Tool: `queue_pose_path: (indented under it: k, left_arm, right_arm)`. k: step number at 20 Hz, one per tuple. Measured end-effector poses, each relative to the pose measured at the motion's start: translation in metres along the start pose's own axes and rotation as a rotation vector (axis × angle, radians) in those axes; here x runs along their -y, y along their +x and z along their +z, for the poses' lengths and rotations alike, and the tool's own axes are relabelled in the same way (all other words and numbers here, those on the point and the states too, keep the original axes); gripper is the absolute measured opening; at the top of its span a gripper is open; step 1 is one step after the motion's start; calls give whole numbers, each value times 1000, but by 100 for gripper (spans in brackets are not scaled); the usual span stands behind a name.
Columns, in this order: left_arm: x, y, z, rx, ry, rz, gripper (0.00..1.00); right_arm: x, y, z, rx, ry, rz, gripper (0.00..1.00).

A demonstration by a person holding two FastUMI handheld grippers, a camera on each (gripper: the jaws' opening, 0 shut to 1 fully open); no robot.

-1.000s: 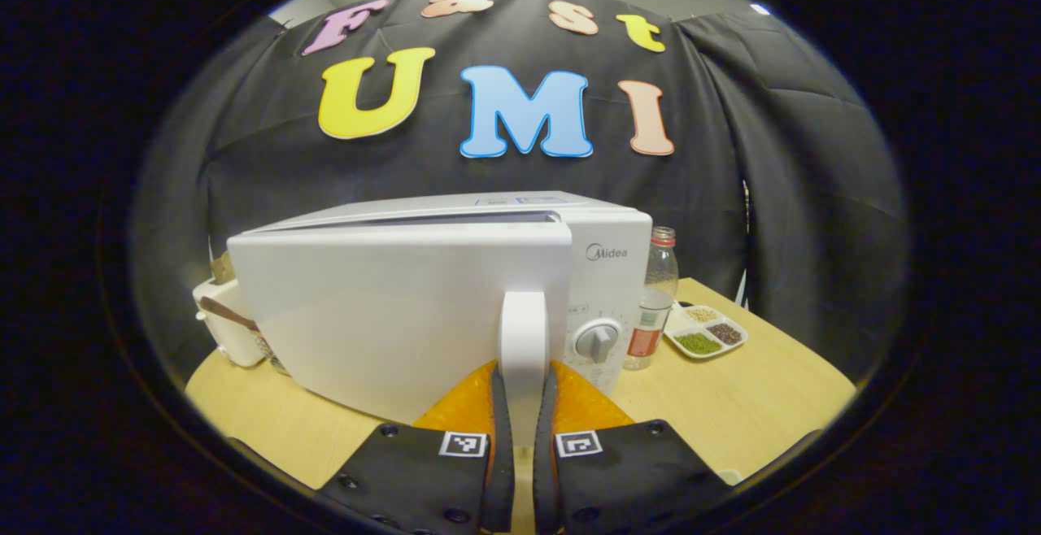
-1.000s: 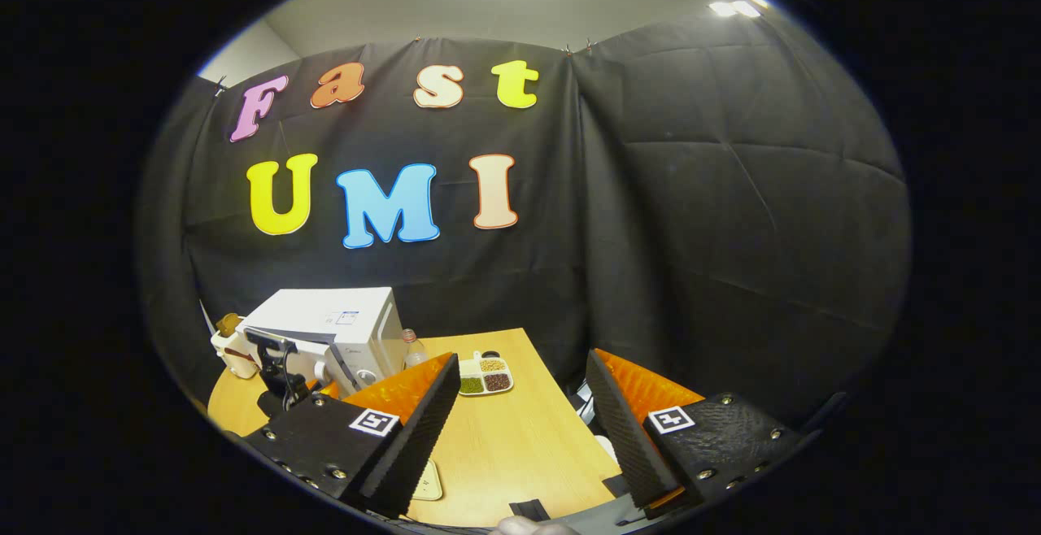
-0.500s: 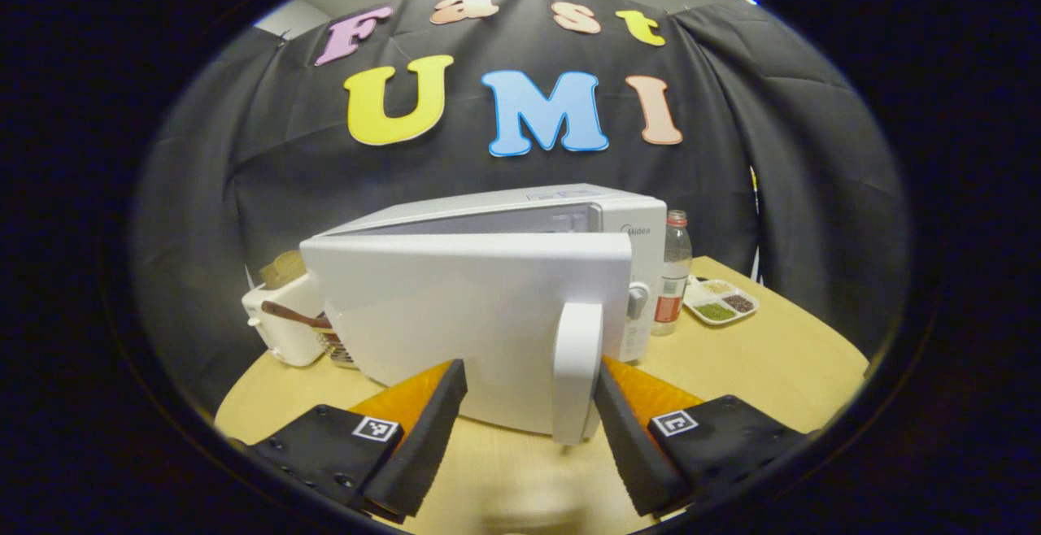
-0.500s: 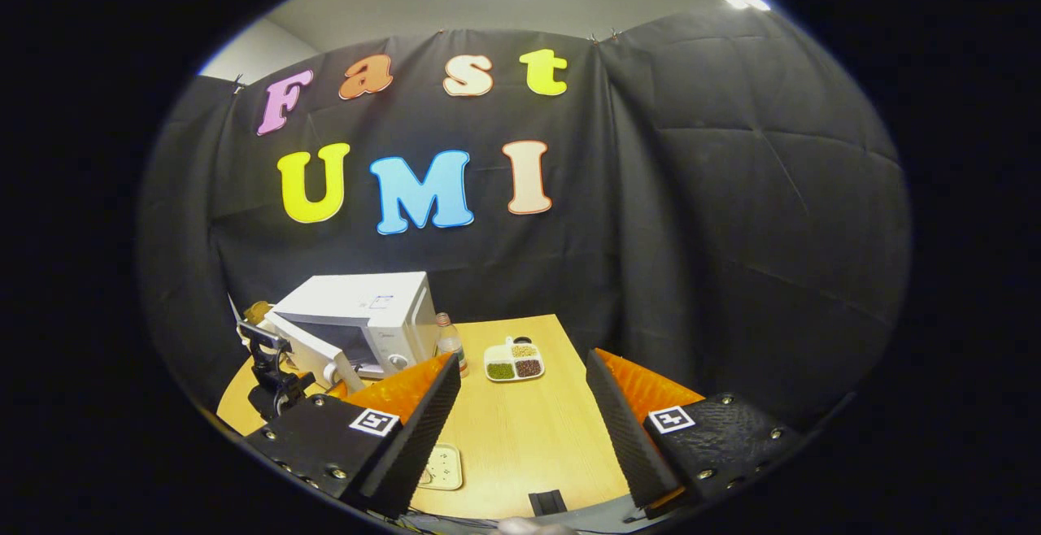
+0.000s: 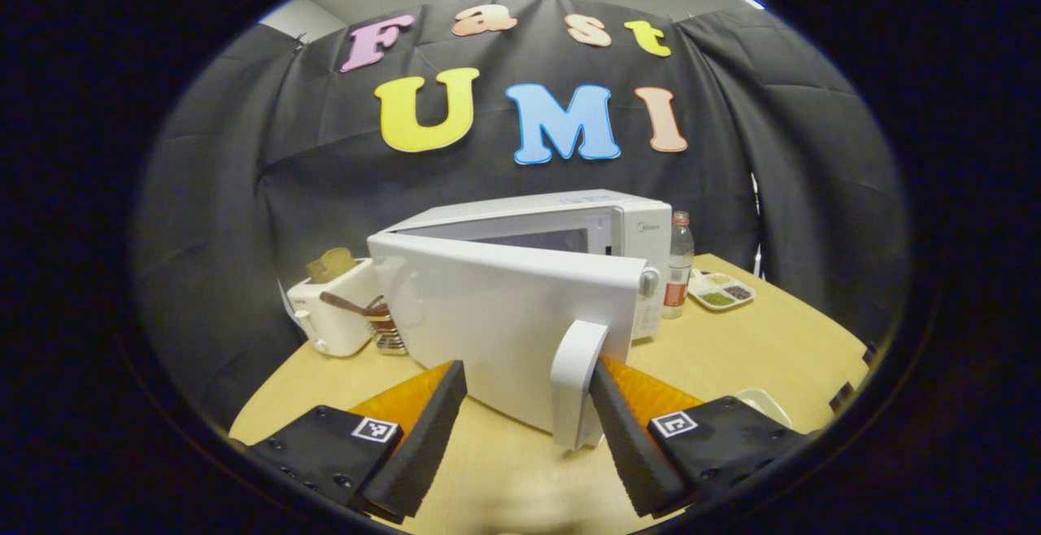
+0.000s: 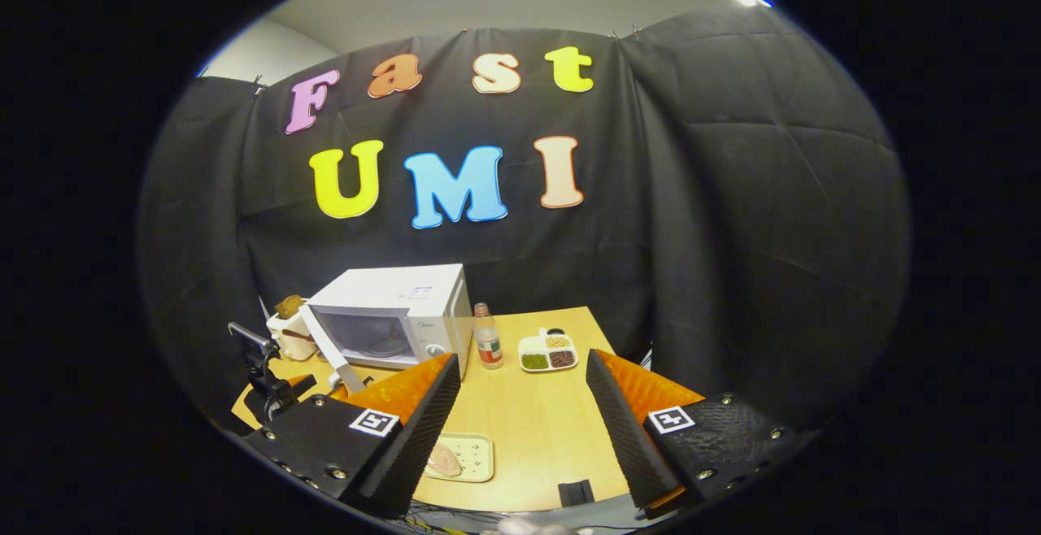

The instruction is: Open the microwave oven with the left hand, put the food in, and close the microwave oven.

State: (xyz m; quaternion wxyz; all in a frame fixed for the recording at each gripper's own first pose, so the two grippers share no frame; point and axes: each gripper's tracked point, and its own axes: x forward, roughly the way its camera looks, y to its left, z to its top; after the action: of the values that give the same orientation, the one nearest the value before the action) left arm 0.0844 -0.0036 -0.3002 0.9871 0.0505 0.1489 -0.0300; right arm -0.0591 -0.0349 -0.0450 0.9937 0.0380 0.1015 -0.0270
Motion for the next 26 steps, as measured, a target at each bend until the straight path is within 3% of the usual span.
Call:
queue_pose_path:
  k: [3,5,12,15,17,18,19,20,22,26]
  left_arm:
    - [-40,-34,-15,-19,-14,51,100]
    - [-70,-51,-25,-31,-17,99,95]
    - [-156,-100,-49,-55,-36,277,100]
    - [-193,-124,-52,-58,-16,362,95]
    - [-217,-139,-59,-79,-44,411,100]
    - [-224,-146,-59,-84,-58,425,95]
    - [-230,-153,-58,-77,-62,442,100]
    - [-231,-161,-56,-77,-62,455,95]
    - [-218,-174,-47,-60,-73,459,100]
    - [-156,-198,-10,-5,-81,409,100]
  right_arm:
    - [-20,2,-10,-12,-8,48,95]
    - [-33,3,-14,-19,-14,82,96]
    - [-70,5,-19,-25,-22,197,96]
    - [-82,6,-22,-29,-22,244,96]
    - [-86,6,-24,-33,-27,271,96]
    - [-86,7,-24,-34,-29,283,95]
    - [-86,7,-24,-34,-30,297,95]
    - [-84,9,-25,-36,-34,305,96]
    - [-76,12,-24,-30,-57,312,95]
    - [-58,20,-50,-64,-134,324,96]
